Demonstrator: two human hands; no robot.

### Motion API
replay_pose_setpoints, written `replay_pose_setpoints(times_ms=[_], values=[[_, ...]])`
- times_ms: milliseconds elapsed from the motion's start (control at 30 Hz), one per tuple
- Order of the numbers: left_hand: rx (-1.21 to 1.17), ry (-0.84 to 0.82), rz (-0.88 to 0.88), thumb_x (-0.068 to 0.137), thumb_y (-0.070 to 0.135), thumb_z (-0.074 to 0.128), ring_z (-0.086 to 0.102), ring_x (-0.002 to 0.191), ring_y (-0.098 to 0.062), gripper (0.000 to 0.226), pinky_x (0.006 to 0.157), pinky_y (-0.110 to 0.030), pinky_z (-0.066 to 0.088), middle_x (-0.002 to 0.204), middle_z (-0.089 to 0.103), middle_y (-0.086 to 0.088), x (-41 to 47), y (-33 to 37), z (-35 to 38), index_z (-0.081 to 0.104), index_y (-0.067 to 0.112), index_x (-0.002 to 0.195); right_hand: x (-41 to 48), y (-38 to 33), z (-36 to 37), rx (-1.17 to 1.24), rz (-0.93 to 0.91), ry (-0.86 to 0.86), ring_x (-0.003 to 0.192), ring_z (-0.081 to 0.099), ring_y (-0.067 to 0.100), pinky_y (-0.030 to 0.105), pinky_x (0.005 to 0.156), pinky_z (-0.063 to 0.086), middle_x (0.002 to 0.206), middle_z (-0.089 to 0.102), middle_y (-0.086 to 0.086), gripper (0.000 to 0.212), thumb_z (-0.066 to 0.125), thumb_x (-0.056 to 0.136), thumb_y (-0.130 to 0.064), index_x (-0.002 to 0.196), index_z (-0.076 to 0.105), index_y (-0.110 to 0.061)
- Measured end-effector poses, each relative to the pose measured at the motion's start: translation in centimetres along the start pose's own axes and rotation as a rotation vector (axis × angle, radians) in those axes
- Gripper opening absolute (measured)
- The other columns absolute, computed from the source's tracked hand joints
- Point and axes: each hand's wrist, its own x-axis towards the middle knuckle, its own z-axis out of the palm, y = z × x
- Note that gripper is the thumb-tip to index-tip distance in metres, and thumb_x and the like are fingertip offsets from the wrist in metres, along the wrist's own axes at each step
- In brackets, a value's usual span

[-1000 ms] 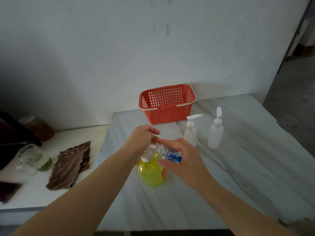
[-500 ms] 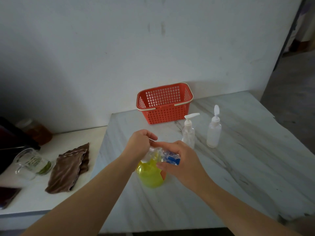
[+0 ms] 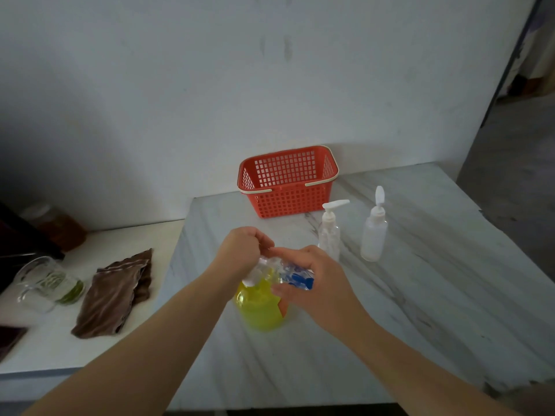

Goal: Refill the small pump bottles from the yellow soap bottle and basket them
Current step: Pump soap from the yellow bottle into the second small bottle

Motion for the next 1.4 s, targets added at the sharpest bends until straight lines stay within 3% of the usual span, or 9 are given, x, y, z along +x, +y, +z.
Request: replay_pose_setpoints(times_ms=[167, 333, 467, 600, 833, 1000, 1200, 1400], values=[[0.016, 0.01, 0.009, 0.085, -0.01, 0.03, 0.06, 0.078, -0.023, 0.041, 0.079, -0.035, 0.051, 0.08, 0.065, -0.009, 0.2, -0.6, 0.2, 0.063, 0.012, 0.073, -0.2, 0.3, 0.1, -0.013, 0.016, -0.013, 0.084, 0.051, -0.007, 0.005, 0.076, 0.039, 0.087, 0.049, -0.012, 0.049, 0.075, 0.075, -0.027, 0.12, 0.061, -0.04], [0.026, -0.059, -0.001, 0.087, -0.009, 0.033, 0.056, 0.068, -0.015, 0.037, 0.06, -0.022, 0.045, 0.077, 0.063, -0.007, -0.2, 0.5, -0.2, 0.063, 0.01, 0.077, -0.2, -0.2, -0.1, -0.013, 0.008, -0.01, 0.084, 0.052, -0.006, 0.006, 0.075, 0.04, 0.088, 0.05, -0.01, 0.048, 0.072, 0.073, -0.032, 0.119, 0.061, -0.039], [0.002, -0.072, -0.011, 0.088, -0.007, 0.034, 0.057, 0.079, -0.023, 0.035, 0.071, -0.028, 0.047, 0.08, 0.063, -0.009, -0.3, 1.2, -0.3, 0.064, 0.01, 0.08, 0.0, -0.5, -0.6, -0.056, 0.006, -0.022, 0.085, 0.055, 0.001, 0.008, 0.075, 0.043, 0.089, 0.05, -0.01, 0.046, 0.073, 0.078, -0.027, 0.121, 0.061, -0.04], [-0.017, -0.014, -0.004, 0.087, -0.006, 0.032, 0.058, 0.072, -0.021, 0.037, 0.073, -0.031, 0.049, 0.074, 0.064, -0.006, -0.2, 0.4, -0.1, 0.063, 0.012, 0.078, 0.0, -0.4, -0.2, -0.023, 0.009, -0.008, 0.085, 0.053, -0.004, 0.007, 0.076, 0.041, 0.089, 0.051, -0.01, 0.048, 0.075, 0.077, -0.026, 0.118, 0.058, -0.046], [-0.018, 0.011, 0.028, 0.086, -0.005, 0.031, 0.059, 0.072, -0.022, 0.037, 0.075, -0.032, 0.05, 0.071, 0.065, -0.005, -0.3, -0.4, 0.2, 0.064, 0.012, 0.079, -0.1, 0.3, 0.0, -0.028, 0.012, -0.008, 0.085, 0.054, 0.0, 0.006, 0.078, 0.039, 0.092, 0.055, -0.002, 0.053, 0.078, 0.076, -0.021, 0.123, 0.061, -0.038], [-0.055, 0.005, 0.016, 0.085, -0.007, 0.032, 0.059, 0.074, -0.022, 0.039, 0.076, -0.033, 0.05, 0.072, 0.064, -0.006, -0.3, -0.4, 0.0, 0.063, 0.013, 0.072, 0.1, 0.2, 0.1, -0.045, 0.011, -0.003, 0.086, 0.054, -0.003, 0.005, 0.077, 0.039, 0.091, 0.055, -0.005, 0.052, 0.079, 0.075, -0.022, 0.122, 0.063, -0.036], [-0.111, -0.052, 0.013, 0.086, -0.009, 0.033, 0.058, 0.066, -0.018, 0.033, 0.066, -0.026, 0.049, 0.07, 0.066, -0.007, -0.7, 0.8, -0.8, 0.062, 0.007, 0.084, 0.2, -0.3, 0.1, -0.031, 0.014, 0.009, 0.086, 0.055, -0.002, 0.004, 0.076, 0.04, 0.09, 0.056, -0.01, 0.057, 0.07, 0.068, -0.039, 0.124, 0.062, -0.034], [-0.045, -0.02, 0.024, 0.085, -0.007, 0.032, 0.058, 0.072, -0.024, 0.038, 0.078, -0.037, 0.05, 0.069, 0.067, -0.004, -0.2, -0.2, -0.1, 0.063, 0.014, 0.076, 0.1, 0.5, 0.4, 0.062, 0.077, 0.053, 0.092, 0.062, -0.002, 0.008, 0.077, 0.046, 0.102, 0.064, -0.01, 0.052, 0.084, 0.068, -0.019, 0.116, 0.066, -0.028]])
